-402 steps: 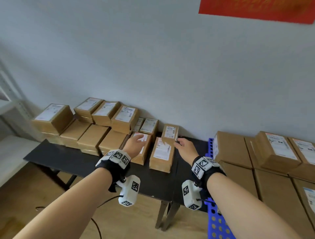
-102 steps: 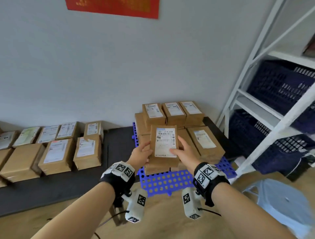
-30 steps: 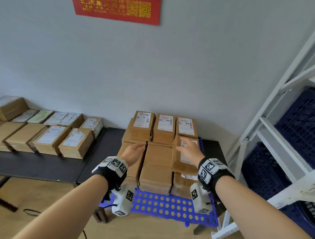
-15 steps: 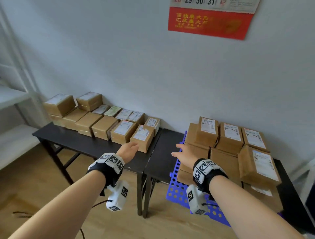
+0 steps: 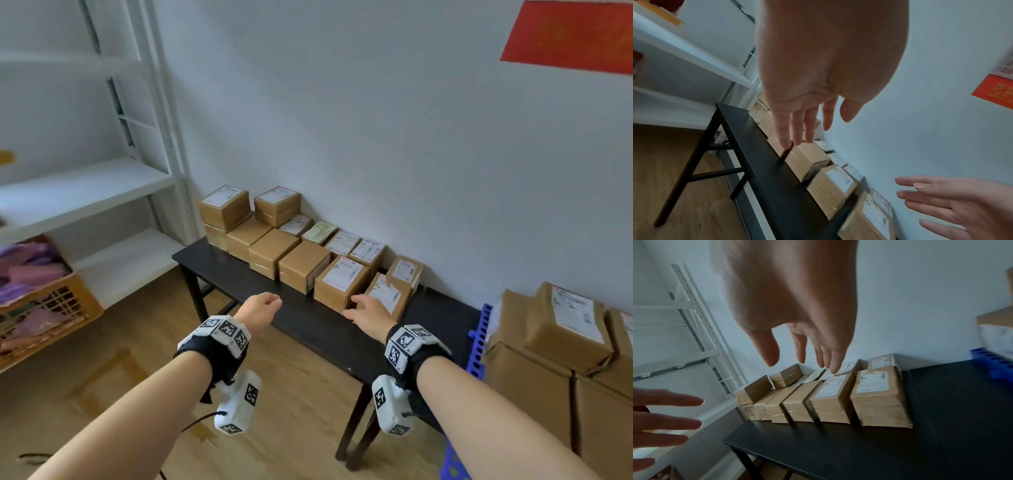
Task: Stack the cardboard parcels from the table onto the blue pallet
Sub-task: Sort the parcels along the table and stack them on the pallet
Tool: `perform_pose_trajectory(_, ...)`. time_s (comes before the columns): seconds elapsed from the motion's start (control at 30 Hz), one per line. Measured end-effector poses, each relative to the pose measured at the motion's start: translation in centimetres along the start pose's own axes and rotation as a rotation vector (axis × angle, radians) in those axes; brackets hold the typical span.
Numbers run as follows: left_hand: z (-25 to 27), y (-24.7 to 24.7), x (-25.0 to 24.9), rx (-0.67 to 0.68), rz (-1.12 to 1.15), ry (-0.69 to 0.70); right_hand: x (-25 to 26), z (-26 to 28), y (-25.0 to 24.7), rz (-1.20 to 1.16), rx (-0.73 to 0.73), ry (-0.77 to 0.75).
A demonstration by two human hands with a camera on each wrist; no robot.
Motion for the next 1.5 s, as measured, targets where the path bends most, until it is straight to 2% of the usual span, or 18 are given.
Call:
perform_pose_trajectory(0.5,-15.4,-19.6,3.4,-0.114,0.029,-0.128,15.5,-22.3,1.3,-0.062,0.075,-0.114)
perform_pose_trajectory(0.7,-20.1,-25.6,6.3,-0.111,0.035,-0.144,20.5,-29.1,3.8,-0.059,0.113,-0.112)
perform_pose_trajectory(1.03,-29.3,-35.8,11.5,-0.017,0.095,-0.155,27.6,-38.3,8.1,-0.159,0.063,-0.028)
perform_pose_trajectory(1.17,-33.3,-38.8,12.2,0.024,0.104,-0.14,30.3,-41.3,8.6,-0.224,0.025,0.013)
perform_pose_trajectory(1.3,-36.9,-39.8,12.0,0.098,0.079,-0.096,32.0,-44.1,8.9,-0.395,-0.024,0.054)
perform_pose_trajectory(1.5,-40.7,-41.4,13.0,-0.018,0.233,-0.127,32.5,-47.2,9.9,-0.558,-0.082,0.099)
Point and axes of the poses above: each hand's wrist, its own z-axis away from the middle knuckle, its own y-axis out of the palm, x = y × z, the point moved 6 cm from there along -z, towards the middle knuckle, and after that the axes turned 13 degrees about x, right-handed, at the moved point
